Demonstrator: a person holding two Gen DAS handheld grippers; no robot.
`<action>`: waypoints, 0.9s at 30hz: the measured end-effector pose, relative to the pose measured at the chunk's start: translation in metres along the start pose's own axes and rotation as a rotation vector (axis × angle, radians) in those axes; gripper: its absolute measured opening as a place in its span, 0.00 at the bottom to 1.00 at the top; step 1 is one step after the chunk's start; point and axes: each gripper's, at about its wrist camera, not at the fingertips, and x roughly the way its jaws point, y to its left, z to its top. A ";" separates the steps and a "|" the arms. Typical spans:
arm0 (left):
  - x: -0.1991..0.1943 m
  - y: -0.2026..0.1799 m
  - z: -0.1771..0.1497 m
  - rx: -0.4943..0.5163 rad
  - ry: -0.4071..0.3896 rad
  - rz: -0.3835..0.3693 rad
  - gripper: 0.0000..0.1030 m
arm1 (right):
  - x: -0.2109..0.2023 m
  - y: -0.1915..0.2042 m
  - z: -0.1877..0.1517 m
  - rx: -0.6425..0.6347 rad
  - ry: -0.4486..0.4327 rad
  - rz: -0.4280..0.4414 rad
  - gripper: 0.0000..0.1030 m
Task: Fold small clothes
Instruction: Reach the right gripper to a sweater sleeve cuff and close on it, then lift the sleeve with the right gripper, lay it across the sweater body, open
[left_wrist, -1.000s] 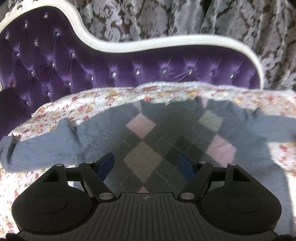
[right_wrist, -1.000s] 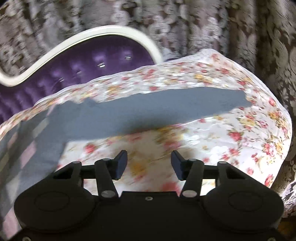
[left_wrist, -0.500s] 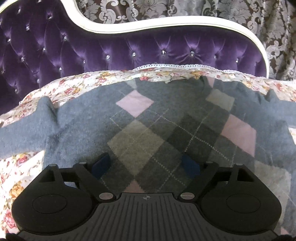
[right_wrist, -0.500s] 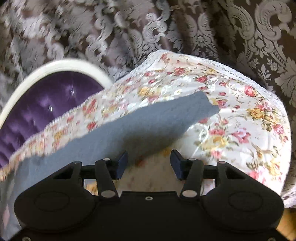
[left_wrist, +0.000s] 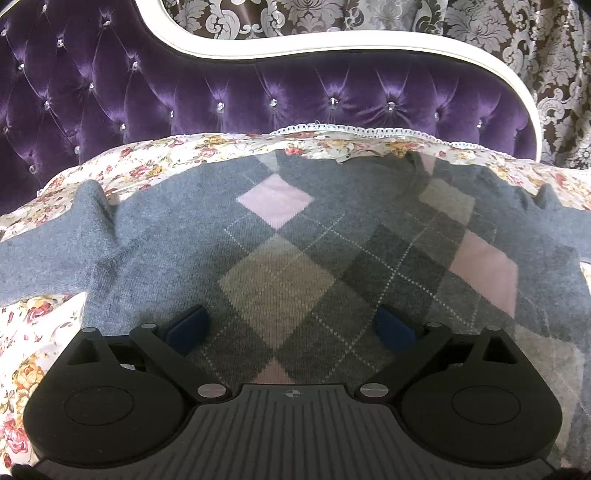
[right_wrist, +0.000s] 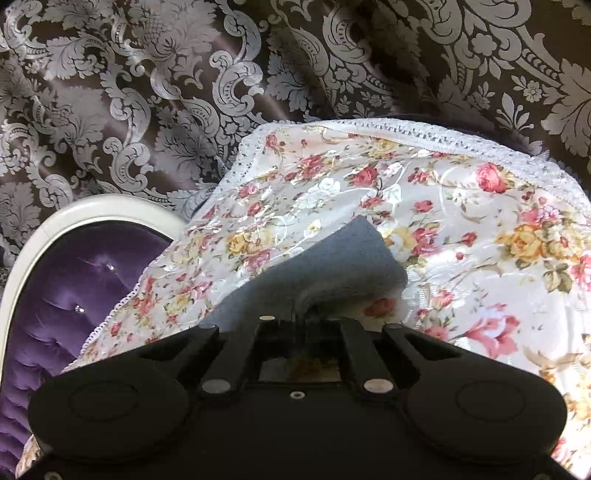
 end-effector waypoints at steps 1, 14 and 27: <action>0.000 0.001 0.001 -0.001 0.004 -0.001 0.96 | -0.006 0.001 0.000 -0.014 -0.007 -0.015 0.11; -0.022 0.015 0.020 -0.020 0.043 0.027 0.93 | -0.072 0.020 0.007 -0.163 -0.054 -0.114 0.10; -0.084 0.090 0.012 -0.070 0.042 0.061 0.93 | -0.119 0.243 -0.028 -0.612 -0.104 0.108 0.11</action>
